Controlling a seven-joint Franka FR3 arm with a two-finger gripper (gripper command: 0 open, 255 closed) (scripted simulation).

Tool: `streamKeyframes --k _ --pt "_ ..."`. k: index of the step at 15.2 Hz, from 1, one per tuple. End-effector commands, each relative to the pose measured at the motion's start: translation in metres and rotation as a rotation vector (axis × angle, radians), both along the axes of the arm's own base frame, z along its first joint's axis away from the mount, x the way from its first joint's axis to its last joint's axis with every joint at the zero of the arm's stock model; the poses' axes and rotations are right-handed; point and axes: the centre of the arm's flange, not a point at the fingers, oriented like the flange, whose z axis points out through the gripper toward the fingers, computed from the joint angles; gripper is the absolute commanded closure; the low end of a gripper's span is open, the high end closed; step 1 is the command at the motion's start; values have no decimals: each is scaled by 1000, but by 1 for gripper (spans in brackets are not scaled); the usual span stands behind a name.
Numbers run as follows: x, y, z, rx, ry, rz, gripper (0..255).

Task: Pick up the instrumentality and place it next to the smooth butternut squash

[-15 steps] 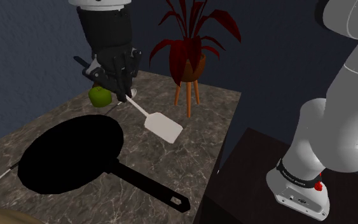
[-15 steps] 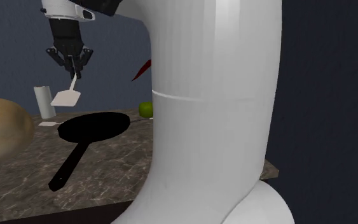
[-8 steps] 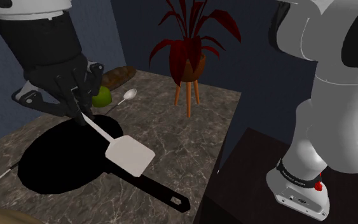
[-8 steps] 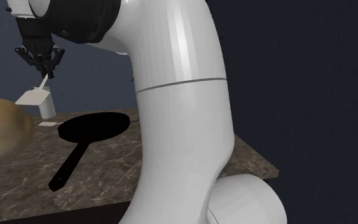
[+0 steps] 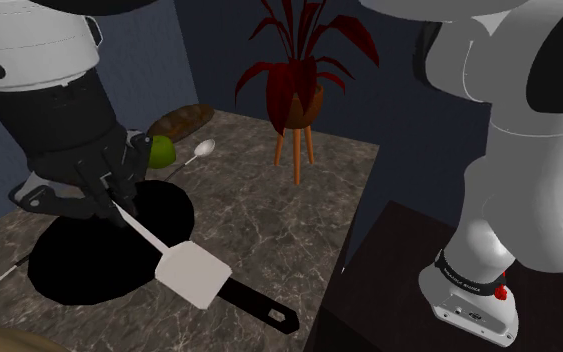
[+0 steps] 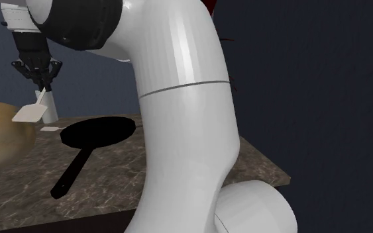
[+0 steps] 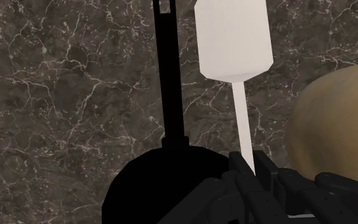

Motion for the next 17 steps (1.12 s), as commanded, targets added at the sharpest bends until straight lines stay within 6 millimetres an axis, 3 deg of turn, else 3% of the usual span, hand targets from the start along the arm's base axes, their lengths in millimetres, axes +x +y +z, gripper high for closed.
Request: streamKeyframes --k 1,17 --pt "0 1 -11 0 0 0 255" --pt "0 1 -95 0 0 0 255"
